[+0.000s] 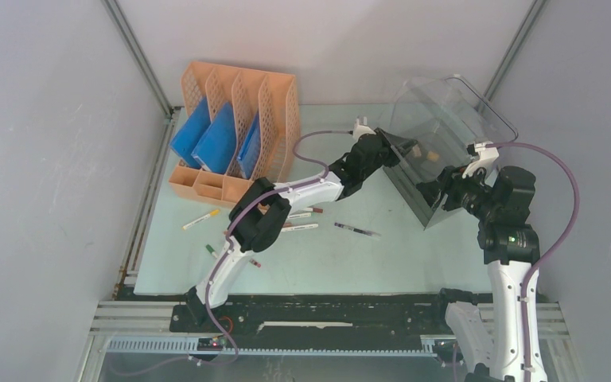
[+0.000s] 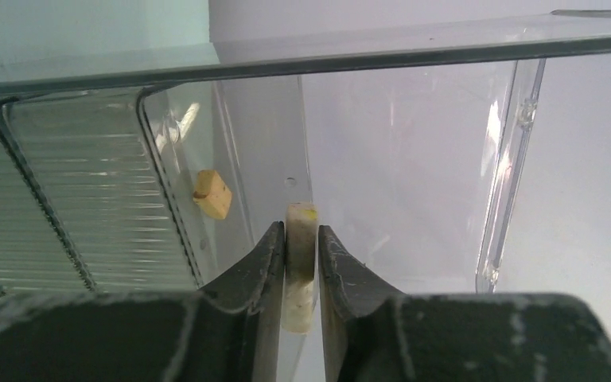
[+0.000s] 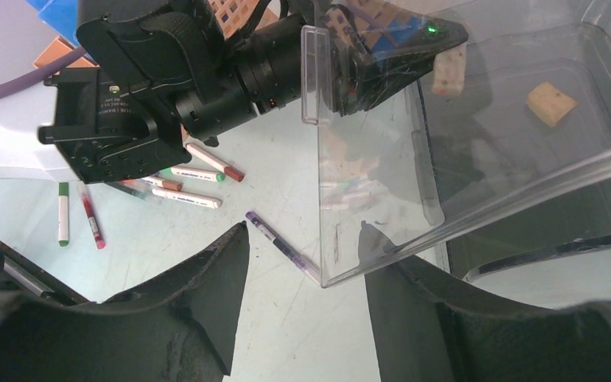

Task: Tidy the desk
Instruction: Place the stationery in the drawer.

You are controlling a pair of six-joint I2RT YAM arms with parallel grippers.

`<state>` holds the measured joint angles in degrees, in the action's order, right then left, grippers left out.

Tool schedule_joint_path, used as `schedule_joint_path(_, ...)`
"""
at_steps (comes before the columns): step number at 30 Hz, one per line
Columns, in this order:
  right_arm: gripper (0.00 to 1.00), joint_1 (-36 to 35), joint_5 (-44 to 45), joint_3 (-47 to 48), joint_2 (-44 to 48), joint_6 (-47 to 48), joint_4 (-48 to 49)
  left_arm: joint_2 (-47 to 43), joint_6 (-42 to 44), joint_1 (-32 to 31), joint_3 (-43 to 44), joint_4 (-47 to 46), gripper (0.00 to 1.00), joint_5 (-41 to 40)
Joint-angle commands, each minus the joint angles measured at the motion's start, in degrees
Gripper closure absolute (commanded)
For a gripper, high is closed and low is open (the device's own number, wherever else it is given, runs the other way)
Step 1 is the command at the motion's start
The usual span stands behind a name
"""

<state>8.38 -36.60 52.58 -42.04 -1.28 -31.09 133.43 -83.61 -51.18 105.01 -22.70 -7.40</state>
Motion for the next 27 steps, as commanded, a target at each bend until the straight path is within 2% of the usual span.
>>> schedule_joint_path(1, 0.38, -0.87, -1.02, 1.76, 1.04, 1.19, 2.61, -0.25, -0.47, -0.37, 2.74, 1.97, 0.75, -1.31)
schedule_joint_path(9, 0.38, -1.0, -0.82, 1.69, 1.03, 1.18, 2.61, -0.25, 0.95, -0.36, 3.66, 2.01, 0.62, -0.66)
schedule_joint_path(17, 0.38, -1.08, -0.67, 1.78, 0.96, 1.18, 2.61, -1.17, 2.43, -0.29, 2.83, 0.8, 0.58, -0.08)
schedule_joint_path(22, 0.38, -1.09, -0.68, 1.74, 0.97, 1.18, 2.59, -4.91, 5.77, -0.24, -2.0, -3.01, 0.56, -0.87)
schedule_joint_path(27, 0.38, -1.17, -0.58, 1.68, 0.88, 1.19, 2.61, -8.52, 9.65, -0.26, -9.42, -11.87, 0.54, -0.36)
